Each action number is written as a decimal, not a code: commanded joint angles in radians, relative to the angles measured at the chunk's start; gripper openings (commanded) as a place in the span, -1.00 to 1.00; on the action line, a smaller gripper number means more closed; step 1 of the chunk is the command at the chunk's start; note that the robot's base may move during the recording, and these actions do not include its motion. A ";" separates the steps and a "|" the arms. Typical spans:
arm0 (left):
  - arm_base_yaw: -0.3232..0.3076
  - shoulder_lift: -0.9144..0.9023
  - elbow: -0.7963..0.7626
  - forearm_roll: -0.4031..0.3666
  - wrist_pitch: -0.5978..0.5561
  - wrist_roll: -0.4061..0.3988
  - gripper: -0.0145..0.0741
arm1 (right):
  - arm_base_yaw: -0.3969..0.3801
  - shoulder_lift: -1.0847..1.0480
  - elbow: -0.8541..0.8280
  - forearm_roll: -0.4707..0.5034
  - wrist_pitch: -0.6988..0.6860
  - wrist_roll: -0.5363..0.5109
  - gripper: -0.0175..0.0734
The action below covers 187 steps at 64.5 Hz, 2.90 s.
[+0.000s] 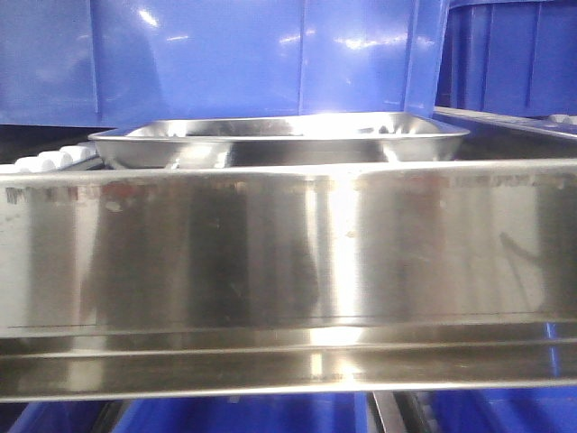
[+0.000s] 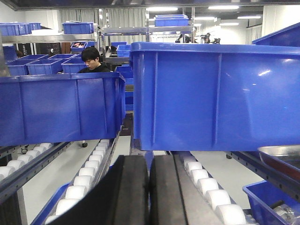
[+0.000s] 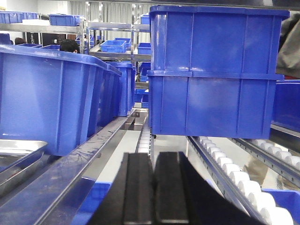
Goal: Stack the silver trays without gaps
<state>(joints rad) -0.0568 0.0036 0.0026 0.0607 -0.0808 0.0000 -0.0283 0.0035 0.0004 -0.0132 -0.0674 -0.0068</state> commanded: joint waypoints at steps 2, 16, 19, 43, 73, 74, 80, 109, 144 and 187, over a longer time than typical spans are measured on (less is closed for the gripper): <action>-0.006 -0.004 -0.003 -0.004 -0.017 0.000 -0.65 | 0.000 -0.004 0.000 -0.005 -0.022 -0.003 -0.77; -0.006 -0.004 -0.003 -0.004 -0.033 0.000 -0.65 | 0.000 -0.004 0.000 -0.005 -0.022 -0.003 -0.77; -0.006 -0.004 -0.003 -0.004 -0.043 0.000 -0.65 | 0.000 -0.004 0.000 -0.003 -0.033 -0.003 -0.77; -0.006 -0.004 -0.044 -0.083 -0.115 0.000 -0.65 | 0.000 -0.004 0.000 0.131 -0.159 -0.003 -0.77; -0.006 -0.004 -0.079 -0.114 -0.119 0.000 -0.65 | 0.000 -0.004 -0.011 0.132 -0.274 0.103 -0.77; -0.006 -0.004 -0.079 -0.114 -0.119 0.000 -0.65 | 0.000 -0.004 -0.011 0.132 -0.274 0.103 -0.77; -0.006 -0.004 -0.079 -0.114 -0.117 0.000 -0.65 | 0.000 -0.004 -0.011 0.132 -0.290 0.103 -0.77; -0.006 -0.004 -0.079 -0.239 -0.116 -0.030 -0.65 | 0.002 -0.004 -0.023 0.130 -0.164 0.387 -0.77; -0.007 -0.004 -0.258 -0.372 0.418 -0.037 -0.65 | 0.034 -0.004 -0.373 0.035 0.544 0.173 -0.77; -0.007 0.119 -0.386 -0.343 0.498 -0.021 -0.65 | 0.171 0.024 -0.481 0.084 0.919 0.114 -0.79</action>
<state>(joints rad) -0.0568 0.0665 -0.3768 -0.3071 0.3694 -0.0268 0.1422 0.0027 -0.4697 0.1121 0.8255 0.1093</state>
